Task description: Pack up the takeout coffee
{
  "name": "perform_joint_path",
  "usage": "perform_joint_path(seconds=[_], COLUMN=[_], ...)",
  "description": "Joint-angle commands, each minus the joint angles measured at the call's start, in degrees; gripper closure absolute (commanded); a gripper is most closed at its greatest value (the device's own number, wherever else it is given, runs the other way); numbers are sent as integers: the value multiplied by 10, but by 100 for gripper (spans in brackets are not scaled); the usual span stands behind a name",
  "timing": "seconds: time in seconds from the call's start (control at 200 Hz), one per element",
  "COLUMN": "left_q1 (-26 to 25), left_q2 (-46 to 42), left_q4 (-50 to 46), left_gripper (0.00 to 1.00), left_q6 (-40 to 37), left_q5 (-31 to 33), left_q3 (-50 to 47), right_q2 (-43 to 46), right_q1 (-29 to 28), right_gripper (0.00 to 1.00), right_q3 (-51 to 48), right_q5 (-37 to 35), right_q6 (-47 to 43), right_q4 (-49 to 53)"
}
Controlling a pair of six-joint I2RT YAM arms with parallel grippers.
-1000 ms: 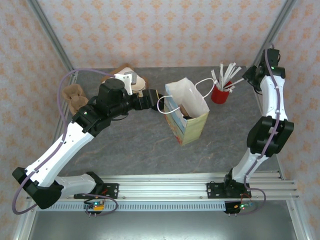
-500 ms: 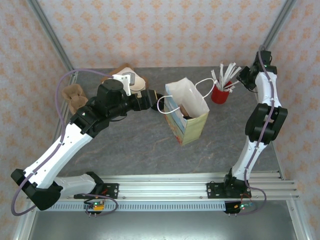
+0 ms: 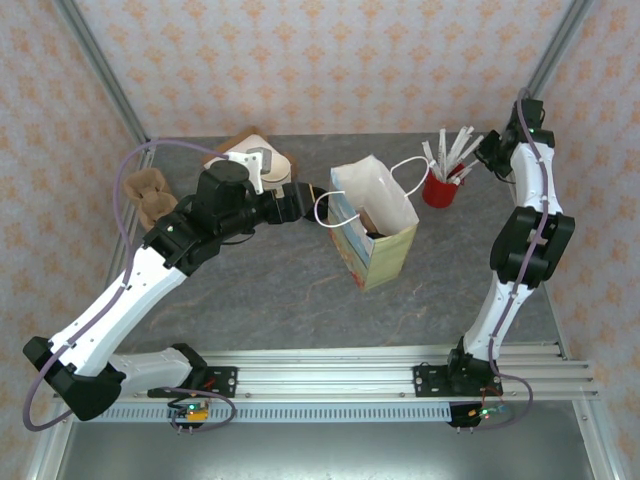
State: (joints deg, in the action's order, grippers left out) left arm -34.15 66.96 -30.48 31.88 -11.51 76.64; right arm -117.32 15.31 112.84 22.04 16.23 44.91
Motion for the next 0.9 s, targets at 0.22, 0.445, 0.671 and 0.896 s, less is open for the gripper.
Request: perform_joint_path(seconds=[0.22,0.445,0.671,0.896], left_q1=[-6,-6,-6,-5], left_q2=[-17,-16,-12,-15], left_q4=[-2,-1,-11,-20], left_gripper=[9,9,9,9], left_q6=[-1,-1,-9,-25], left_q5=[9,6,24,50], left_q3=[-15,-16,-18,-28], right_q2=[158,229,339,460], right_q1=[1,1,-35,-127], right_gripper=[87,87,87,86], right_q3=[-23,-3,8,-29], right_q5=[-62,-68,-33,28], right_q6=[-19,-17,-9,-12], right_q4=[12,29,33,5])
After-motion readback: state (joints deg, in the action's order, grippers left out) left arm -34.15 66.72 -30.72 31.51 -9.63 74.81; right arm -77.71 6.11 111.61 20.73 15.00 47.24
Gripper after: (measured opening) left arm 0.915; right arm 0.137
